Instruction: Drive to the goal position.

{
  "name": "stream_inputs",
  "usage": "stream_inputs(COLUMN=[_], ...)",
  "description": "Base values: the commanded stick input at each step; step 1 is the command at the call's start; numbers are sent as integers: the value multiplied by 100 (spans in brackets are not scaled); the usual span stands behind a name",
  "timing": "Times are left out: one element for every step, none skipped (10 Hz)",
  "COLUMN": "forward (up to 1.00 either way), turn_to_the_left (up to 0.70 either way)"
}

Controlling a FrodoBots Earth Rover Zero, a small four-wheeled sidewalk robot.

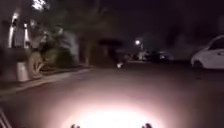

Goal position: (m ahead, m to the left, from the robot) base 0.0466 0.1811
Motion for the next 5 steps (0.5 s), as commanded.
stream_inputs(forward=[100, 100, 100, 100, 100], turn_to_the_left=[0, 0, 0, 0, 0])
